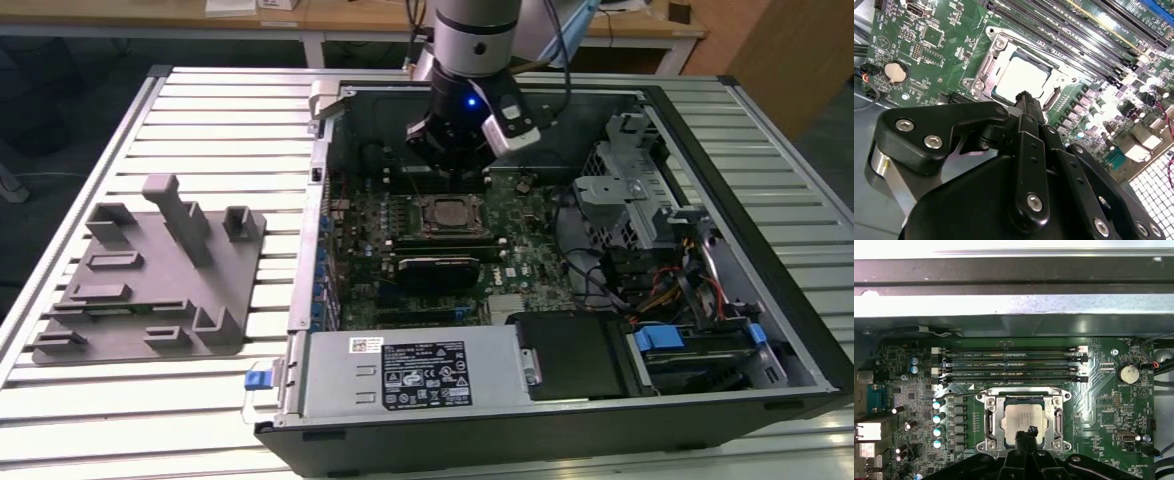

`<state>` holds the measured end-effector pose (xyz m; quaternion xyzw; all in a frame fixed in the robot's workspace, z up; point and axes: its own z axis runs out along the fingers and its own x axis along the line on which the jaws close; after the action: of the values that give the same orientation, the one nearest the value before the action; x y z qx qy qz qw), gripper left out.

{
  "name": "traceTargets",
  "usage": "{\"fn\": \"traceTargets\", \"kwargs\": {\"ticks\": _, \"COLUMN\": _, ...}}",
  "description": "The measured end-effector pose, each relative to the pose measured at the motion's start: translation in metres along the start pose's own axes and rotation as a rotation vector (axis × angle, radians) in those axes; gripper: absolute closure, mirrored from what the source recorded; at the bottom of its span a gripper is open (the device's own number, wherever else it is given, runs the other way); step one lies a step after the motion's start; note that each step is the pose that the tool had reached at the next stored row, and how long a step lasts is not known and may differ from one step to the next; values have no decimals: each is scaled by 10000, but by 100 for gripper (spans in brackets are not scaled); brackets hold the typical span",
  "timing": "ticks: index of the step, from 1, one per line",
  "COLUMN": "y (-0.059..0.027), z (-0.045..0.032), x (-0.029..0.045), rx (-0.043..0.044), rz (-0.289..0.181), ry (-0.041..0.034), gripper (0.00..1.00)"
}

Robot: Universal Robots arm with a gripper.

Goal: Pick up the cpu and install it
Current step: 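Install the first cpu locking lever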

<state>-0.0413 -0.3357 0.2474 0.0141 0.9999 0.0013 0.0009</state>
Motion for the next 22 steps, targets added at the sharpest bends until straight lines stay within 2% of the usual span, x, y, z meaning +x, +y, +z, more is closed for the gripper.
{"fn": "traceTargets", "kwargs": {"ticks": 22, "y": -3, "z": -1, "x": 109, "rx": -22, "rz": 0, "ry": 0, "gripper": 89}}
